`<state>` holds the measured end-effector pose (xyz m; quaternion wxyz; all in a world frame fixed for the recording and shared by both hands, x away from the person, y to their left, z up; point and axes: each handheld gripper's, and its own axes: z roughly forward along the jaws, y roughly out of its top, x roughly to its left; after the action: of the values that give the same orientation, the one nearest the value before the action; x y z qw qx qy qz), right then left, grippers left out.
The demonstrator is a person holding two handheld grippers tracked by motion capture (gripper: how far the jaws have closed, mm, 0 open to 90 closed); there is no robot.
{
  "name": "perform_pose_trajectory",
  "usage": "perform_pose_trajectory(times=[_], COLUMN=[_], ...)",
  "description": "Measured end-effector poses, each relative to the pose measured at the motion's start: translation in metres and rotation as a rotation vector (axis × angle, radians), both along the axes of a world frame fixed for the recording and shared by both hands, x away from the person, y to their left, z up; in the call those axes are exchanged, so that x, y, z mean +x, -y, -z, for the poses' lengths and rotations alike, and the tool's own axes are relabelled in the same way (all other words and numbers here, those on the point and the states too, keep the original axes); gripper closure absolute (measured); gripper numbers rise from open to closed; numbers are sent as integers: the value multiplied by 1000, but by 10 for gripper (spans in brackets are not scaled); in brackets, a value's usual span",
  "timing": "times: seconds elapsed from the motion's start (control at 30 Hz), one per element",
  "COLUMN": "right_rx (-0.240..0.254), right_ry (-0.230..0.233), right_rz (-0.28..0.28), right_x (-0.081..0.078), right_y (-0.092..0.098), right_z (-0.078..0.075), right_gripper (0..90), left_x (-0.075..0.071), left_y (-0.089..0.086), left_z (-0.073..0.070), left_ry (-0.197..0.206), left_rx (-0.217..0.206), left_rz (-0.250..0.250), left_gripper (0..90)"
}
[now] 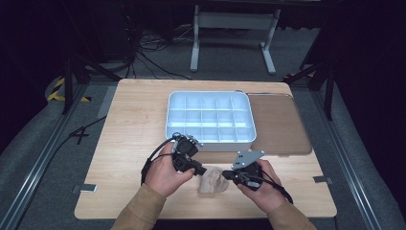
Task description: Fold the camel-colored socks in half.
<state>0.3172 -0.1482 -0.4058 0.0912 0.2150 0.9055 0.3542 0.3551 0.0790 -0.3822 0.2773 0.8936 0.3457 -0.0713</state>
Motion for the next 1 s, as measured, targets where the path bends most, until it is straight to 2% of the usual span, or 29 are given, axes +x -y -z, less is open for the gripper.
perform_pose_trajectory(times=[0.13,0.3,0.47,0.53,0.67,0.8,0.93,1.0], right_rx=[5,-14,-46,-58,-67,-71,-64,-69], right_ry=[10,9,-4,-12,-22,-24,-25,-25], right_rz=[-35,-79,-75,-70,-57,-36,-26,-23], right_x=[-1,3,9,10,10,10,10,10], right_y=[-15,-35,-38,-36,-30,-24,-20,-18], right_z=[1,11,19,21,22,24,25,27], right_gripper=[892,881,877,879,878,868,865,872], left_x=[-3,-7,-8,-8,-7,-5,-2,1], left_y=[-6,-14,-17,-14,-2,13,20,23], left_z=[4,8,12,12,14,19,27,31], left_ry=[14,15,23,29,68,97,119,132], left_rx=[26,47,53,52,14,-5,7,14], left_rz=[-24,-49,-58,-37,29,79,96,120], left_gripper=[733,776,793,797,812,824,847,847])
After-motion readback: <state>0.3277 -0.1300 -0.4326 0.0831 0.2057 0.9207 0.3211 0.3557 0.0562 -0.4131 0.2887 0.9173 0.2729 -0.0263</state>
